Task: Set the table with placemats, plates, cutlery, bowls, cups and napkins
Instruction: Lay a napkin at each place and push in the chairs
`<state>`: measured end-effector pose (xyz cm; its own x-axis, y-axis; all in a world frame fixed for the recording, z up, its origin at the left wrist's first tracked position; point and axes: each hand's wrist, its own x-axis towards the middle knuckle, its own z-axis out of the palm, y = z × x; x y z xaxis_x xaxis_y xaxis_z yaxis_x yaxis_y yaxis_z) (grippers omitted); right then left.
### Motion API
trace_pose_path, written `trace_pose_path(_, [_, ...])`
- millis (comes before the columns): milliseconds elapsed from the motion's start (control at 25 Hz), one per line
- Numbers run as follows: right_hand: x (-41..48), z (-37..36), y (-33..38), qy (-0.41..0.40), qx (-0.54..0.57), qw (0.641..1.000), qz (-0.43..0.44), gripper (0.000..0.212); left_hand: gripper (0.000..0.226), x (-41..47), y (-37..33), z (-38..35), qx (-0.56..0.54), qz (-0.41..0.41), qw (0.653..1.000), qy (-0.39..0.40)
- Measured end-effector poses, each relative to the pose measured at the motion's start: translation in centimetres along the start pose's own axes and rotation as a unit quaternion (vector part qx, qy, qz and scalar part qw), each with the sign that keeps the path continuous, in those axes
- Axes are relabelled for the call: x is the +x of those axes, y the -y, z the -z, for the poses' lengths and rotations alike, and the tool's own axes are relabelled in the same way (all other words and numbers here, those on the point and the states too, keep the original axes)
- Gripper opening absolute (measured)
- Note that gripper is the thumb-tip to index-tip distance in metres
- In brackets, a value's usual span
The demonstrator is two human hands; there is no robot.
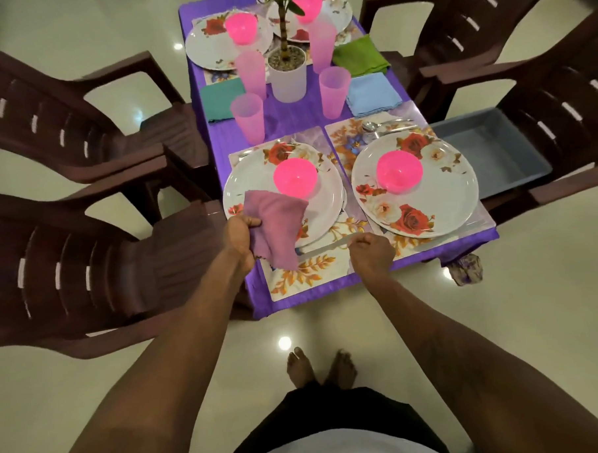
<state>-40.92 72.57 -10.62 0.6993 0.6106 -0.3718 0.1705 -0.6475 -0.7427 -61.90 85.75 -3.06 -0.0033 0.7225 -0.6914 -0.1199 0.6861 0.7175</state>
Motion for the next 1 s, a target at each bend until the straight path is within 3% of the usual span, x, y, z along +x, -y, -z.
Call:
trace_pose_path(120, [-0.8, -0.6, 0.0, 0.045, -0.045, 0.991, 0.118, 0.021, 0.016, 0.3, 1.2, 0.8, -0.025, -0.006, 0.999, 0.020])
trace_pose_path(240, [-1.1, -1.2, 0.0, 0.078, -0.125, 0.971, 0.190, 0.024, 0.040, 1.3, 2.5, 2.0, -0.096, -0.010, 0.992, 0.084])
trace_pose_path(400, [-1.9, -2.0, -0.8, 0.077, -0.320, 0.892, 0.310, 0.029, 0.064, 2.5, 3.8, 3.7, -0.085, 0.009, 0.983, 0.164])
trace_pose_path(520, [-2.7, -2.5, -1.1, 0.051, -0.333, 0.885, 0.321, 0.023, 0.071, 2.9, 4.3, 4.2, 0.008, 0.013, 0.994, 0.104])
trace_pose_path(600, [-3.5, -2.9, -1.5, 0.035, -0.323, 0.894, 0.308, 0.020, 0.073, 3.1, 4.5, 4.1, 0.057, 0.020, 0.991, 0.117])
trace_pose_path(800, [-5.3, -4.0, -1.4, 0.039, -0.293, 0.919, 0.262, 0.022, 0.054, 2.4, 4.5, 3.8, 0.077, 0.011, 0.987, 0.143])
trace_pose_path(1000, [-6.2, -4.8, -2.1, 0.021, -0.332, 0.906, 0.261, 0.016, 0.052, 3.9, 2.6, 5.6, 0.092, 0.009, 0.987, 0.131])
